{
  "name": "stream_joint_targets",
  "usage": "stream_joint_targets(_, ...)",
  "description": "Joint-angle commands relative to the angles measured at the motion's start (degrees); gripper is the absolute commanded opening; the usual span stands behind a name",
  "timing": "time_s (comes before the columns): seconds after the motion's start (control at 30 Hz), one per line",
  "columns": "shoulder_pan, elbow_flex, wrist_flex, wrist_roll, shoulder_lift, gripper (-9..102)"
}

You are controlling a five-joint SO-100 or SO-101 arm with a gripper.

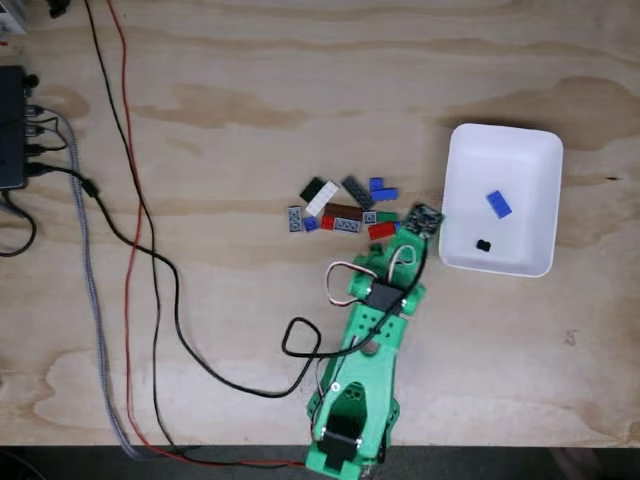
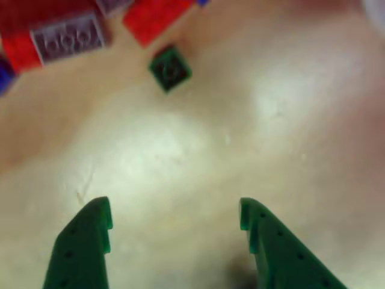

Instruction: Put all lego bricks in the bin.

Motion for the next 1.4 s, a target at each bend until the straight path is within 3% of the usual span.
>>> stream_joint_targets(0.0,-7.65,8.35,-10.11,-7.65,-5.27,24)
stream_joint_targets(0.17,-7.03,9.05,-21.62,-10.55,-15.38,23)
stream_joint_targets(0.4,-2.2,3.96,-30.76,-14.85,-26.28,21)
stream_joint_targets(0.7,-2.37,1.05,-36.3,-15.03,-30.76,19)
stream_joint_targets(0.9,-3.34,0.35,-38.14,-15.64,-30.32,6)
stream_joint_targets(0.97,-4.39,1.76,-37.62,-15.29,-28.04,0)
stream_joint_targets(1.07,-7.21,4.22,-34.28,-12.39,-22.24,0)
stream_joint_targets(1.2,-11.51,2.55,-28.12,4.22,-2.99,0)
stream_joint_targets(1.27,-8.79,1.67,-33.13,11.69,11.16,0)
stream_joint_targets(1.37,1.93,-3.34,-35.33,10.63,20.57,0)
